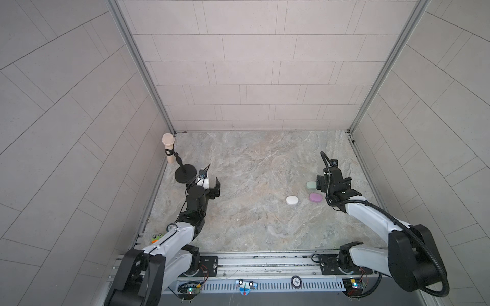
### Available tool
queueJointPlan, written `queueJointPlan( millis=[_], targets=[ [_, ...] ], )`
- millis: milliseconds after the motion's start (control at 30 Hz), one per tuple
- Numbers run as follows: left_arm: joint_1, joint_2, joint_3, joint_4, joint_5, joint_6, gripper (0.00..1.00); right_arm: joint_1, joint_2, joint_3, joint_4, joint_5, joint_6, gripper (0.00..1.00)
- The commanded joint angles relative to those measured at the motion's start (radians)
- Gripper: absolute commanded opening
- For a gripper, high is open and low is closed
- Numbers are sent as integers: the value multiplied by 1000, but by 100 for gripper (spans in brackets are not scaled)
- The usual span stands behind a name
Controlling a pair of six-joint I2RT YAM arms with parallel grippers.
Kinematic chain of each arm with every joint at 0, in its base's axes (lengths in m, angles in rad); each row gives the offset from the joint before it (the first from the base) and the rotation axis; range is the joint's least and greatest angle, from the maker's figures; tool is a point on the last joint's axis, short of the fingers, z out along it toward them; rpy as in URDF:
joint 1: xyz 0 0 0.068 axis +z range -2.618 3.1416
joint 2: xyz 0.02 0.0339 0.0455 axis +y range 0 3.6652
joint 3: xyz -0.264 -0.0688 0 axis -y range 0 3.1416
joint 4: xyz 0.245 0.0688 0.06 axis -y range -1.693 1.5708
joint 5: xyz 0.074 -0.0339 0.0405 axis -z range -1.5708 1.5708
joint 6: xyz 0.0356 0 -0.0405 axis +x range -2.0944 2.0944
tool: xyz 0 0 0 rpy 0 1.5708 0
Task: Insert wireless bluetooth earbuds into charging case
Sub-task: Reset both arms
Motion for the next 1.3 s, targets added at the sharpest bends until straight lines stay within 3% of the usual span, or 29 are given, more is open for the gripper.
queueJointPlan(
  millis=[0,167,267,433,533,600,733,1267],
  targets=[
    [29,50,18,139,64,35,100,-4,24,-59,207,23,-53,100],
    [75,173,30,257,93,36,100,-8,87,-92,441,42,-152,100],
    [95,209,69,234,159,11,100,-11,118,-113,562,22,-185,100],
    [94,353,38,447,146,-13,100,-8,240,-197,835,-44,-195,100],
    [95,406,61,458,144,-13,100,8,267,-200,868,-45,-220,100],
    [96,393,113,336,114,-24,100,7,268,-192,855,-50,-219,100],
    [97,400,152,273,-10,-73,100,2,269,-186,844,-59,-218,100],
    [98,403,156,263,-6,-76,100,1,269,-186,842,-62,-216,100]
  ],
)
